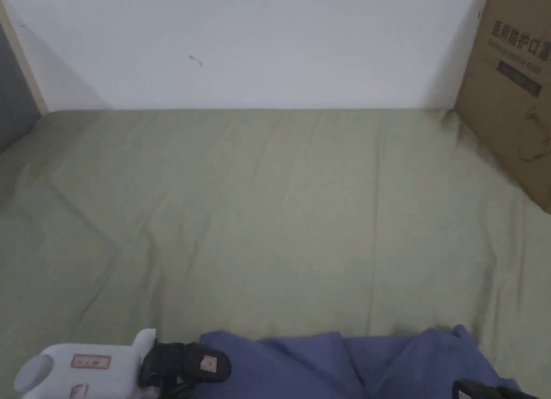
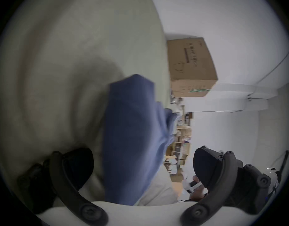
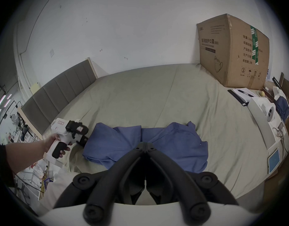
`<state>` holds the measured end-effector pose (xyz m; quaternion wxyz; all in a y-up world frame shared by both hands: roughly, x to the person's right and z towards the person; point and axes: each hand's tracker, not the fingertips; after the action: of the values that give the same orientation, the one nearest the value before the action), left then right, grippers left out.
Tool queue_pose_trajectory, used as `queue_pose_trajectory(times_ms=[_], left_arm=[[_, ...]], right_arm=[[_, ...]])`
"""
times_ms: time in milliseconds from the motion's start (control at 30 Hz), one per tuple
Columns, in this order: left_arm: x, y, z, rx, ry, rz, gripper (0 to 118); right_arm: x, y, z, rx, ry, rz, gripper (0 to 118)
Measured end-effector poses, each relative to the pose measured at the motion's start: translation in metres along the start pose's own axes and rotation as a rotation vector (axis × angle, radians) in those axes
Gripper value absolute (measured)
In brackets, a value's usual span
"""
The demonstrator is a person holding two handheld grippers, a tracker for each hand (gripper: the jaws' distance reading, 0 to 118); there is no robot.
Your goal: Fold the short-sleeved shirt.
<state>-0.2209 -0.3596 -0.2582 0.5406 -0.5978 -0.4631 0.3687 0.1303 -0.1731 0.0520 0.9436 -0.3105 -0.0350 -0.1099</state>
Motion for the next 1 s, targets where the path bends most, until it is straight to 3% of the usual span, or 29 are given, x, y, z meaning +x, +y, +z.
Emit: queue_pose_trajectory(times_ms=[100,233,267,300,333,400,500,633,733,833,900,1000], left_arm=[[0.005,0.0,-0.023,0.018,-0.034,0.051,118],[0.018,-0.01,-0.036,0.048,0.0,-0.07,114],[0.02,-0.012,-0.034,0.055,0.01,-0.071,72],[0.023,-0.013,-0.033,0.084,0.066,-0.086,10],[0.025,-0.015,-0.032,0.113,0.199,-0.106,10],[0.027,-0.014,-0.031,0.12,0.207,-0.071,10],[0.054,-0.021,-0.008,0.106,0.299,-0.2,10],[0.096,-0.022,0.041,0.148,0.627,-0.254,10],[0.131,-0.025,0.07,0.225,0.866,-0.211,10],[0.167,-0.03,0.057,0.226,1.082,-0.323,10],[0.186,-0.032,0.029,0.174,1.088,-0.397,10],[0.212,-0.036,-0.027,0.086,0.902,-0.401,10]], right_arm=[[-0.002,0.001,-0.006,-0.015,0.01,-0.005,0],[0.001,0.002,-0.009,-0.009,0.006,-0.022,0],[0.002,0.003,-0.01,-0.009,0.006,-0.028,0],[0.003,0.003,-0.01,-0.01,0.005,-0.034,0],[0.004,0.003,-0.009,-0.012,0.005,-0.039,0],[0.006,0.003,-0.009,-0.02,0.005,-0.045,0],[0.009,0.003,-0.006,-0.02,0.008,-0.036,0],[0.013,0.002,-0.002,0.004,0.023,-0.025,0],[0.018,0.001,0.002,0.028,0.047,-0.051,0],[0.025,-0.001,0.006,0.044,0.076,-0.102,0],[0.029,-0.003,0.01,0.052,0.08,-0.112,0],[0.037,-0.005,0.016,0.06,0.063,-0.13,0]])
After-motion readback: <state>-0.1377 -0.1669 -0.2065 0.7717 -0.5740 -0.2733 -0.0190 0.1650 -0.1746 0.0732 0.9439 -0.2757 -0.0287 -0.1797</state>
